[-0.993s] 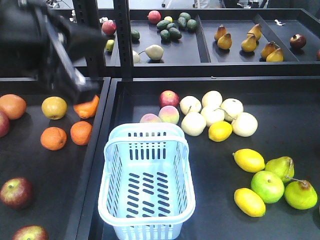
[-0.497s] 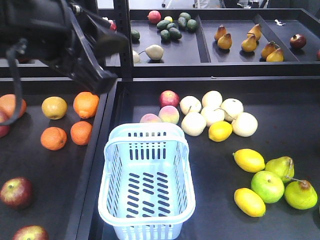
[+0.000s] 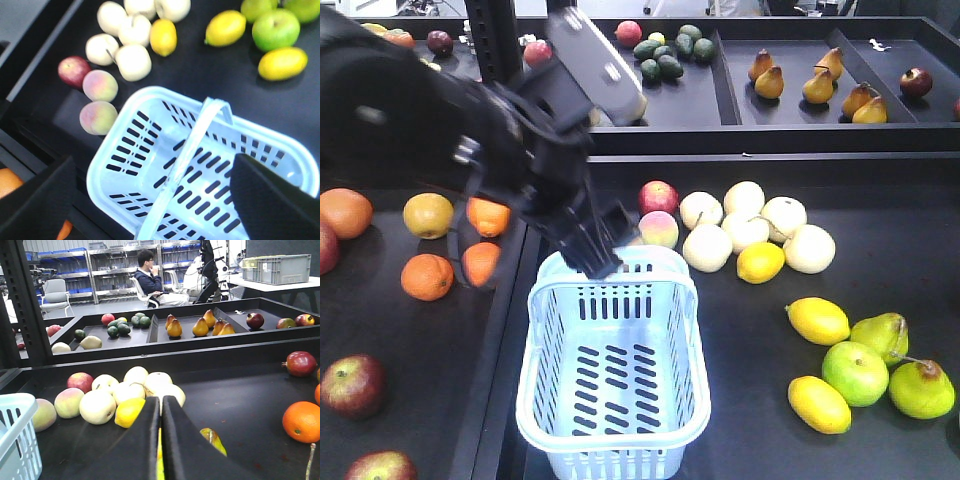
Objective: Pick three apples into basket with both arms
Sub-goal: 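Lower the left gripper onto the blue basket handle and close it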
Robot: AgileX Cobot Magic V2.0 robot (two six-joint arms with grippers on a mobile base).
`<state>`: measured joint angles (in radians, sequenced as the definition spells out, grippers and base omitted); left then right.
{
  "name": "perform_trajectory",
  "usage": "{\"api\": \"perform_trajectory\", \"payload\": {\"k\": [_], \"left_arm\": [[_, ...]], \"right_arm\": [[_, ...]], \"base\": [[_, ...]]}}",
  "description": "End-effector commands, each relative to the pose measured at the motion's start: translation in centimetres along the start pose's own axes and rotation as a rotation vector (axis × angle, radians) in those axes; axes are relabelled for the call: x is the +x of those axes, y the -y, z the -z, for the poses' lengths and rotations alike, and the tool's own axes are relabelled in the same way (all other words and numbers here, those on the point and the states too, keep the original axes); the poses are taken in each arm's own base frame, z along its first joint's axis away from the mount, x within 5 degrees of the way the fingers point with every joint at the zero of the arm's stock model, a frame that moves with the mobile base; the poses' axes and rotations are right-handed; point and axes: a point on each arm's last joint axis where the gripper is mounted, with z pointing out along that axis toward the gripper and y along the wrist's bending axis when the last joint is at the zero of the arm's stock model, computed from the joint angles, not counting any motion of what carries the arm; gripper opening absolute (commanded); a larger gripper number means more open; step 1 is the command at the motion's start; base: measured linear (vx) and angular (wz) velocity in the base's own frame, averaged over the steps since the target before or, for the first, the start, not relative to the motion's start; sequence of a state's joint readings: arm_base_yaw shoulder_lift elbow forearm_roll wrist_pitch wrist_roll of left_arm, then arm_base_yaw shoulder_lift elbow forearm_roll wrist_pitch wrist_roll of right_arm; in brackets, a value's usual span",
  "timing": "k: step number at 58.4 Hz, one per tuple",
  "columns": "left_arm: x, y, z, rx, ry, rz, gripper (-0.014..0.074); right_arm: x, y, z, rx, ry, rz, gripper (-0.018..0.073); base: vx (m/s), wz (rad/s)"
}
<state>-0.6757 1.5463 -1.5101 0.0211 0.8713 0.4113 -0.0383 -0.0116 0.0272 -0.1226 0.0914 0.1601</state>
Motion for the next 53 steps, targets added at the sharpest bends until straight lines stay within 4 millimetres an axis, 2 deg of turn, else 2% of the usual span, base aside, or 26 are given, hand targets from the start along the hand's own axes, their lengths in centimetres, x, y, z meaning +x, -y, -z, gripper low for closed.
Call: {"api": "perform_trajectory", "payload": {"k": [1, 8, 15, 42, 53], "left_arm": [[-1.1, -0.3, 0.2, -0.022, 0.068, -0.037, 0.0575], [-0.8, -0.1, -2.2, 0.002, 0.018, -0.067, 0.0569], [-0.5, 0.1, -3.7, 0.018, -0.02, -0.082, 0.0569], [-0.2, -0.3, -4.4, -0.026, -0.053, -0.137, 0.0569], [0.0, -0.2, -5.9, -0.016, -0.07, -0.144, 0.0569]], "right_arm": [[-0.3, -0.1, 0.1, -0.008, 0.073, 0.016, -0.0005], [-0.3, -0.1, 0.1, -0.008, 0.073, 0.016, -0.0005], [-0.3, -0.1, 0.1, -0.008, 0.073, 0.016, -0.0005], [-0.3, -0.1, 0.1, -0.008, 0.073, 0.016, -0.0005], [-0.3, -0.1, 0.1, -0.008, 0.073, 0.016, -0.0005]], "base": [[0.0, 0.0], [0.0, 0.0], [0.0, 0.0], [0.0, 0.0], [0.0, 0.0]]}}
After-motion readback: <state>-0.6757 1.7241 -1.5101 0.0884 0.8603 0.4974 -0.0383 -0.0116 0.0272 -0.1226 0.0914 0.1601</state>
